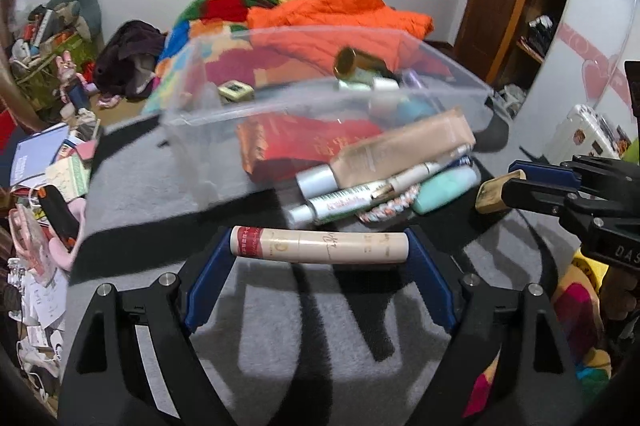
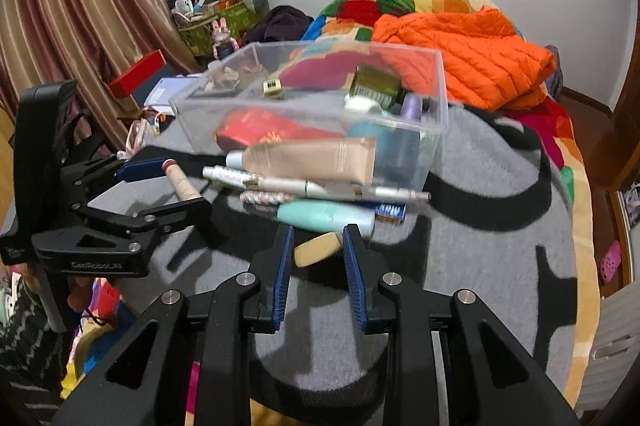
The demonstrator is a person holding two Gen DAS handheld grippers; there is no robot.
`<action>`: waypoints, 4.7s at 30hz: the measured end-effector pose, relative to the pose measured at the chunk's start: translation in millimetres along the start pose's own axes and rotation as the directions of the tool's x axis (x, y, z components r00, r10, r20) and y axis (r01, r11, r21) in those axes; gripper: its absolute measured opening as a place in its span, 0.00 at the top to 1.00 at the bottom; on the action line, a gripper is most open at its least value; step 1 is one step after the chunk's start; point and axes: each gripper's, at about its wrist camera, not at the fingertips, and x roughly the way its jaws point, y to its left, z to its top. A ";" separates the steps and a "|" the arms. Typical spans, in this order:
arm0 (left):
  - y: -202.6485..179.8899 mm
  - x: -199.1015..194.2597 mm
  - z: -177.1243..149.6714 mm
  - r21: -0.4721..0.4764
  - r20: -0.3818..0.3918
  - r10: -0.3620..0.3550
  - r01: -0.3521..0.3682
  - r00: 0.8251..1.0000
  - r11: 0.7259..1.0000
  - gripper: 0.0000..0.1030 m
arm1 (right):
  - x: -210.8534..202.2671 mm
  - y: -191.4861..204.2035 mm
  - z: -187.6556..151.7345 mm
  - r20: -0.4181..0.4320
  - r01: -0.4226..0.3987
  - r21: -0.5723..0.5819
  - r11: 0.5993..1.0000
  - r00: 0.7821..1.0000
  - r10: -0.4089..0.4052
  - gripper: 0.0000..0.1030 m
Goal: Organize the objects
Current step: 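Grasp the beige tube with the left gripper while the right grasps the tan sponge, then drop the beige tube and tan sponge into the clear box with both grippers, then grasp the white toothpaste tube with the left gripper while the right grasps the mint-green bottle, then lift both items over the clear box and release them with both grippers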
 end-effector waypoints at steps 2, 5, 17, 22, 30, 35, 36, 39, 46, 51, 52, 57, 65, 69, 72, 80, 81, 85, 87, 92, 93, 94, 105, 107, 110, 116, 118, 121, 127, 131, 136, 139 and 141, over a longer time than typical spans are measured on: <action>2.8 -8.5 4.3 -0.011 0.031 0.011 -0.011 0.999 1.000 0.18 | -3.6 1.2 6.3 0.020 0.000 -0.003 1.000 1.000 0.001 0.78; 6.7 -17.9 11.4 -0.027 0.066 0.016 -0.014 0.998 1.000 0.18 | -9.1 3.7 18.5 0.055 0.003 -0.010 1.000 0.998 -0.002 0.78; 27.5 -31.7 47.9 -0.107 0.165 0.056 -0.038 0.985 0.994 0.18 | -13.4 0.1 76.6 0.168 0.026 0.009 1.000 0.985 -0.027 0.78; 35.9 -15.5 63.8 -0.132 0.151 0.082 -0.062 0.985 0.989 0.18 | 3.7 -3.5 90.1 0.154 0.065 0.022 0.998 0.986 -0.068 0.78; 37.8 16.2 79.9 -0.123 0.099 0.118 -0.106 0.988 0.987 0.18 | 41.4 -16.7 95.1 0.081 0.124 0.052 0.991 0.988 -0.128 0.78; 30.7 21.4 82.5 -0.089 0.088 0.095 -0.087 0.992 0.992 0.17 | 57.9 -17.6 93.3 0.041 0.119 0.055 0.991 0.992 -0.121 0.77; 29.8 22.3 83.0 -0.088 0.084 0.092 -0.085 0.992 0.993 0.17 | 59.8 -17.2 93.1 0.034 0.113 0.055 0.992 0.993 -0.115 0.77; 28.0 23.5 82.5 -0.082 0.077 0.097 -0.091 0.992 0.992 0.17 | 61.5 -14.1 92.3 0.025 0.101 0.044 0.994 0.994 -0.102 0.77; 27.1 13.1 76.6 -0.094 0.085 0.071 -0.063 0.994 0.994 0.15 | 46.9 -6.6 91.9 0.052 0.098 0.021 0.995 0.994 -0.099 0.64; 22.6 -1.6 68.2 -0.078 0.106 0.058 -0.050 0.993 0.996 0.12 | 28.8 -2.3 88.0 0.079 0.084 0.002 0.996 0.993 -0.084 0.61; 21.5 -4.2 65.5 -0.073 0.108 0.057 -0.049 0.993 0.996 0.12 | 24.4 -1.3 85.9 0.085 0.085 -0.001 0.996 0.993 -0.084 0.60; 15.8 -7.6 50.4 -0.042 0.092 0.035 -0.031 0.995 0.999 0.10 | 5.8 0.7 65.8 0.097 0.079 -0.017 0.997 0.992 -0.077 0.51; 5.6 23.0 31.2 0.012 -0.018 -0.007 0.007 1.000 1.000 0.11 | 13.4 -0.3 18.1 -0.002 0.062 -0.030 0.998 0.998 -0.062 0.46; 8.4 41.2 31.7 -0.028 -0.078 -0.056 0.053 0.995 0.998 0.21 | 33.6 -2.5 5.5 -0.076 0.043 -0.035 0.998 0.996 -0.045 0.46; 7.6 46.0 32.4 -0.044 -0.095 -0.080 0.076 0.992 0.996 0.28 | 46.8 -3.0 4.3 -0.103 0.021 -0.030 0.999 0.994 -0.024 0.46; -4.0 40.7 21.9 -0.014 -0.121 -0.155 0.155 0.980 0.988 0.60 | 56.7 -6.6 7.2 -0.099 -0.036 0.008 0.999 0.994 0.037 0.53; -5.4 39.8 19.2 -0.009 -0.127 -0.160 0.160 0.979 0.987 0.70 | 55.3 -5.7 6.3 -0.099 -0.040 0.005 0.999 0.994 0.040 0.59; -14.2 30.2 0.0 0.015 -0.134 -0.165 0.168 0.977 0.986 0.78 | 49.5 -2.8 0.4 -0.108 -0.056 -0.011 0.998 0.993 0.055 0.74; -19.6 21.5 -8.1 0.032 -0.131 -0.170 0.176 0.977 0.984 0.85 | 46.5 -1.4 -3.0 -0.111 -0.052 -0.023 0.998 0.993 0.049 0.78; -34.0 1.4 -26.5 0.085 -0.130 -0.187 0.199 0.974 0.976 0.88 | 36.0 7.1 -16.1 -0.140 -0.090 -0.087 0.992 0.987 0.077 0.78; -33.8 -0.5 -26.2 0.088 -0.126 -0.176 0.188 0.976 0.978 0.88 | 33.1 9.8 -17.0 -0.136 -0.076 -0.110 0.991 0.989 0.061 0.78; -31.9 -2.5 -25.0 0.084 -0.119 -0.167 0.178 0.979 0.980 0.88 | 31.4 10.8 -16.7 -0.132 -0.066 -0.122 0.990 0.990 0.050 0.78; -21.3 18.0 2.7 0.059 -0.081 -0.112 0.117 0.990 0.991 0.62 | 53.4 16.2 8.6 -0.103 -0.026 -0.173 0.985 0.995 0.009 0.54; -24.0 22.4 3.4 0.067 -0.076 -0.099 0.104 0.992 0.992 0.63 | 61.8 15.6 6.8 -0.126 -0.031 -0.175 0.984 0.992 0.009 0.59; -25.1 30.6 2.6 0.058 -0.083 -0.091 0.096 0.992 0.994 0.83 | 61.2 16.9 1.5 -0.118 -0.042 -0.172 0.984 0.993 0.022 0.67; -21.8 15.7 -12.2 0.029 -0.037 -0.092 0.094 0.995 0.995 0.85 | 47.0 15.0 -12.3 -0.112 -0.068 -0.152 0.986 0.992 0.052 0.79; -18.9 7.9 -18.5 0.018 -0.031 -0.087 0.088 0.996 0.996 0.85 | 41.8 13.3 -17.2 -0.111 -0.069 -0.141 0.988 0.992 0.053 0.79; -12.8 -4.3 -30.2 0.003 -0.031 -0.074 0.074 0.997 0.997 0.85 | 33.0 9.5 -24.1 -0.114 -0.071 -0.118 0.990 0.992 0.057 0.80; -5.4 -14.7 -49.7 -0.022 -0.052 -0.070 0.069 0.996 0.997 0.85 | 17.9 3.9 -37.3 -0.122 -0.076 -0.092 0.993 0.990 0.065 0.80; -6.9 -16.9 -49.7 -0.017 -0.037 -0.057 0.056 0.998 0.998 0.84 | 18.4 7.8 -33.8 -0.126 -0.058 -0.106 0.993 0.991 0.044 0.78; -10.4 -6.2 -44.1 0.001 -0.041 -0.035 0.036 0.999 0.999 0.76 | 29.0 14.3 -29.6 -0.124 -0.022 -0.124 0.992 0.992 0.006 0.74; -14.6 -1.3 -42.7 0.027 -0.020 -0.012 0.012 1.000 1.000 0.76 | 32.1 18.5 -28.9 -0.102 0.003 -0.137 0.991 0.995 -0.017 0.74; -17.8 0.8 -42.3 0.041 -0.004 0.006 -0.006 1.000 0.999 0.84 | 33.4 21.5 -29.9 -0.087 0.022 -0.146 0.989 0.996 -0.035 0.75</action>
